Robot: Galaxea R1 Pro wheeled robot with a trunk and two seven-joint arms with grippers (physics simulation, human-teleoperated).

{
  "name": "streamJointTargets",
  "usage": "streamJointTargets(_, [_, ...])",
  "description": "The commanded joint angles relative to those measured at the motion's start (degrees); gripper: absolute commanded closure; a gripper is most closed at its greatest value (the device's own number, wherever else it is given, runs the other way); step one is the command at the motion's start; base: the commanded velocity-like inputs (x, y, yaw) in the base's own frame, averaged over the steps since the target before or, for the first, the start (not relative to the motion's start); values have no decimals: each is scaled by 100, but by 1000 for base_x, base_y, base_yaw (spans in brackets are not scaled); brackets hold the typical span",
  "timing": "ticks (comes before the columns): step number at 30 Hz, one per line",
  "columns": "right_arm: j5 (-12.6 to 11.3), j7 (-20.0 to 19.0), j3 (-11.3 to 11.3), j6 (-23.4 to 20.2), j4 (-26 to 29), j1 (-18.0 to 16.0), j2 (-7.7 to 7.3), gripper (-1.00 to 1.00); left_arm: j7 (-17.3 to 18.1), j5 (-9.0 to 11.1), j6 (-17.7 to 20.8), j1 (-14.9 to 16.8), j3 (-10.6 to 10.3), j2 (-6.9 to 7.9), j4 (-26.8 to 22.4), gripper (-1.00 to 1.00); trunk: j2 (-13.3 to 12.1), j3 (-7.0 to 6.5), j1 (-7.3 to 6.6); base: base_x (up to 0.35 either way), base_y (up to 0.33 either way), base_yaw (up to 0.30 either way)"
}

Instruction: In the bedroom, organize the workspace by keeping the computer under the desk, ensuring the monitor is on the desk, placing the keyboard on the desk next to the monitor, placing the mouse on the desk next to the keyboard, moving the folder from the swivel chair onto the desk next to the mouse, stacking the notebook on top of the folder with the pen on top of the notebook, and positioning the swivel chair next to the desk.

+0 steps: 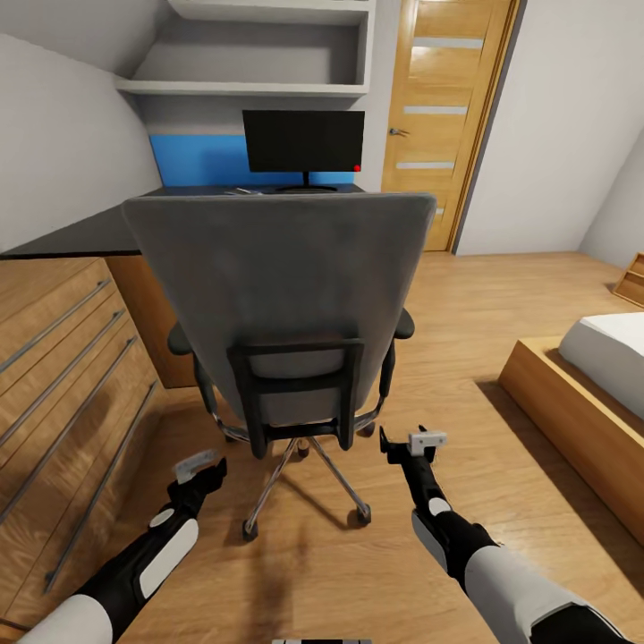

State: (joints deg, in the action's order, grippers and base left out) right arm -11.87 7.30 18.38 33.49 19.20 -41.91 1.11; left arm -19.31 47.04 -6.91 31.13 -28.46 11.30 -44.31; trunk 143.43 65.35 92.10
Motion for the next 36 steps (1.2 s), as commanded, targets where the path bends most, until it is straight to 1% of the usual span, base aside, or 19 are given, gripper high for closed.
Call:
streamJointTargets(1, [1,37,47,59,-8,9,39,-100,-44,46,-58,5,-53,4,-7,-100,2,3,-1,0,0,0])
streamJointTargets(3, [63,42,59,180,-72,66,104,-100,-35,34,-161,6,-67,-9,-14,-100,2,-9,-1,0,0,0])
streamJointTargets(4, [66,42,63,211,-105,73,110,-100,-34,32,-182,6,-68,-10,-15,-100,2,-17,-1,0,0,0])
streamJointTargets(5, [75,43,77,434,-302,94,170,-100,-31,28,-245,3,-71,-18,-16,-100,2,-25,-1,0,0,0])
streamJointTargets(7, [82,43,76,579,-378,99,227,-100,-30,26,-260,3,-72,-20,-16,-100,2,-43,-1,0,0,0])
streamJointTargets(10, [86,43,72,693,-427,102,266,-100,-30,25,-269,0,-72,-22,-17,-100,2,-70,-1,0,0,0])
streamJointTargets(16, [94,43,77,767,-546,104,292,-100,-23,9,-276,-2,-72,-23,-28,-100,2,-112,-1,0,0,0])
streamJointTargets(17, [157,46,82,771,-561,104,293,-100,-21,9,-277,-2,-77,-23,-38,-100,2,-113,-1,0,0,0])
streamJointTargets(19, [212,53,86,772,-568,104,293,-100,-21,12,-276,-2,-81,-23,-41,-100,2,-115,-1,3,0,0])
streamJointTargets(21, [250,58,91,773,-571,104,293,-100,-21,11,-276,-2,-116,-23,-42,-100,2,-115,-1,47,0,0])
streamJointTargets(23, [284,60,95,773,-574,104,293,-100,-21,10,-276,-2,-199,-23,-43,-100,2,-115,-1,115,0,0])
streamJointTargets(28, [292,64,109,737,-575,104,301,-100,-21,10,-278,-2,-256,-23,-43,-100,2,-116,-1,244,0,0])
streamJointTargets(36, [288,69,93,727,-575,104,302,-100,-21,15,-276,-2,-266,-23,-49,-100,2,-116,-1,316,-70,0])
